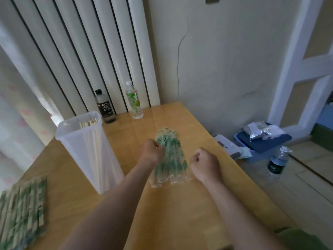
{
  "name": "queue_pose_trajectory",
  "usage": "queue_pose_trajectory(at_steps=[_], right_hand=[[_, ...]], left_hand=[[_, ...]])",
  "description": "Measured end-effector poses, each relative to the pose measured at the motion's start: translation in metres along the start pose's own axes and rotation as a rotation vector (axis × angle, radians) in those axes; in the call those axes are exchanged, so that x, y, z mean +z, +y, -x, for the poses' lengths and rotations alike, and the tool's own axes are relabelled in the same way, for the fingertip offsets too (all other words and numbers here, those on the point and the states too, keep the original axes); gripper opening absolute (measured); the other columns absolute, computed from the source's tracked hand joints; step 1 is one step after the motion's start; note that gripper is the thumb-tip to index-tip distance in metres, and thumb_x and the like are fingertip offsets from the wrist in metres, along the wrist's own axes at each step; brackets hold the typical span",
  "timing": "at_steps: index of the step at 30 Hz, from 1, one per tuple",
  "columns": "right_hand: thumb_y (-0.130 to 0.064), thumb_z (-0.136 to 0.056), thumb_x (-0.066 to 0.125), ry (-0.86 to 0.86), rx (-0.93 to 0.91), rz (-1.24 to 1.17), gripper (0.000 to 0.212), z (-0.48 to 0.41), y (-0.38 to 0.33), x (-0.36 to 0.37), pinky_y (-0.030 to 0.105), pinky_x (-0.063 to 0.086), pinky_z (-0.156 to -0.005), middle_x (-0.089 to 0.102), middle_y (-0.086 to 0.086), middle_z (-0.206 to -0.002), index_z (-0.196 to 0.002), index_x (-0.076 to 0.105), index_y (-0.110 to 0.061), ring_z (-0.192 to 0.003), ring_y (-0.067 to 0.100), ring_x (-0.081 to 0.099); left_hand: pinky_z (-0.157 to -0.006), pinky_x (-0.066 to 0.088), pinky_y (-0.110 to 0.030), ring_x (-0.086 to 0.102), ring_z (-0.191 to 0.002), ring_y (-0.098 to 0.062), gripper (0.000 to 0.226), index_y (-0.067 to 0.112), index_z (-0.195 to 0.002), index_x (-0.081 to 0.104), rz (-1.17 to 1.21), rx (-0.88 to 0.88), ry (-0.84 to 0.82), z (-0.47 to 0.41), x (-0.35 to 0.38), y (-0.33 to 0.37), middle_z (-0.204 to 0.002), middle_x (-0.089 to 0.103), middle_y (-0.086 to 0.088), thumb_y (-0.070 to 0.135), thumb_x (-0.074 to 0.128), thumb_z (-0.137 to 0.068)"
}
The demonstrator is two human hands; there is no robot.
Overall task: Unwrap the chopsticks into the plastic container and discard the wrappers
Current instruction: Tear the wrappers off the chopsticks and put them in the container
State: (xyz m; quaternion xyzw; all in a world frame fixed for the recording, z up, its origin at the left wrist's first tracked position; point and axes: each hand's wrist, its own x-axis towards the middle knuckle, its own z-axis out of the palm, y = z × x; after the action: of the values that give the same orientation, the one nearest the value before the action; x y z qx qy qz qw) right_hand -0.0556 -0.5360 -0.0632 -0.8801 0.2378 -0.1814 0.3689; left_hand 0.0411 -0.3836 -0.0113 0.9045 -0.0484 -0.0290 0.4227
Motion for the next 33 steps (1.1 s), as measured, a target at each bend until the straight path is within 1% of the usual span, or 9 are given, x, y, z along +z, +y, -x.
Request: queue_pose_trajectory(at_steps=[5,9,13,17,20,24,26,29,33], right_hand=[[-0.018,-0.094,0.056,0.002,0.011,-0.023,0.014,-0.004,-0.001,0.0,0.039,0.047,-0.055,0.062,-0.001,-0.073,-0.08,0.058,-0.021,-0.066,0.022,0.058],[-0.018,-0.093,0.056,0.008,0.016,-0.043,0.014,-0.003,0.001,0.0,0.038,0.049,-0.057,0.063,-0.002,-0.073,-0.08,0.058,-0.021,-0.066,0.021,0.059],[-0.018,-0.093,0.057,0.011,0.018,-0.054,0.016,-0.003,0.001,0.0,0.034,0.046,-0.054,0.063,-0.003,-0.073,-0.078,0.057,-0.023,-0.064,0.019,0.059],[-0.016,-0.092,0.056,0.012,0.014,-0.056,0.015,-0.002,0.002,-0.002,0.036,0.05,-0.058,0.064,-0.004,-0.074,-0.078,0.059,-0.023,-0.066,0.019,0.059],[-0.015,-0.091,0.056,0.001,0.019,-0.045,0.014,0.0,0.001,-0.002,0.035,0.049,-0.058,0.065,-0.003,-0.075,-0.079,0.061,-0.021,-0.068,0.019,0.059],[-0.016,-0.092,0.057,-0.051,0.051,-0.084,0.014,0.0,-0.002,-0.008,0.034,0.052,-0.068,0.067,-0.001,-0.081,-0.081,0.065,-0.02,-0.08,0.025,0.064],[-0.015,-0.093,0.056,-0.051,0.083,-0.144,0.017,0.002,-0.004,-0.014,0.04,0.053,-0.073,0.067,0.012,-0.081,-0.087,0.069,-0.005,-0.082,0.034,0.064],[-0.014,-0.091,0.057,-0.033,0.01,-0.233,0.022,0.017,-0.023,-0.016,0.036,0.039,-0.06,0.06,0.028,-0.077,-0.084,0.064,0.006,-0.073,0.042,0.057],[-0.015,-0.09,0.062,-0.28,-0.231,-0.199,0.027,0.066,-0.079,0.005,0.031,0.034,-0.056,0.053,0.016,-0.059,-0.069,0.06,0.001,-0.056,0.022,0.049]], left_hand=[[-0.063,0.051,-0.037,0.061,-0.067,-0.024,0.027,0.018,-0.069,0.051,-0.141,0.029,0.03,-0.007,0.008,-0.002,-0.069,0.057,-0.005,0.02,0.062,-0.093],[-0.051,0.036,-0.027,0.037,-0.045,-0.015,0.04,0.02,-0.055,0.047,-0.216,0.079,0.047,-0.008,0.005,-0.005,-0.047,0.038,0.003,0.021,0.061,-0.092],[-0.051,0.038,-0.028,0.048,-0.058,-0.014,0.027,0.013,-0.073,0.059,-0.174,0.099,0.063,0.005,-0.009,-0.002,-0.065,0.055,-0.001,0.023,0.055,-0.097],[-0.059,0.046,-0.027,0.06,-0.071,-0.016,0.02,0.016,-0.086,0.065,-0.117,0.16,-0.048,0.042,-0.03,-0.027,-0.079,0.066,-0.003,0.024,0.052,-0.099],[-0.059,0.041,-0.023,0.057,-0.071,-0.008,0.019,0.02,-0.084,0.065,-0.248,0.197,-0.067,0.074,-0.05,-0.067,-0.076,0.064,0.004,0.025,0.054,-0.098],[-0.064,0.043,-0.032,0.057,-0.068,-0.013,0.019,0.021,-0.075,0.063,-0.213,0.147,0.027,0.098,-0.082,-0.112,-0.07,0.062,0.005,0.024,0.058,-0.094],[-0.064,0.045,-0.033,0.056,-0.065,-0.015,0.02,0.02,-0.072,0.061,-0.174,0.111,0.073,0.103,-0.102,-0.128,-0.067,0.061,0.005,0.023,0.059,-0.092],[-0.06,0.045,-0.033,0.055,-0.061,-0.017,0.021,0.018,-0.067,0.059,-0.136,0.096,0.13,0.107,-0.133,-0.147,-0.063,0.06,0.003,0.019,0.059,-0.089],[-0.059,0.044,-0.033,0.056,-0.063,-0.022,0.022,0.016,-0.07,0.059,-0.146,0.056,0.232,0.114,-0.165,-0.171,-0.064,0.059,0.0,0.019,0.057,-0.091]])
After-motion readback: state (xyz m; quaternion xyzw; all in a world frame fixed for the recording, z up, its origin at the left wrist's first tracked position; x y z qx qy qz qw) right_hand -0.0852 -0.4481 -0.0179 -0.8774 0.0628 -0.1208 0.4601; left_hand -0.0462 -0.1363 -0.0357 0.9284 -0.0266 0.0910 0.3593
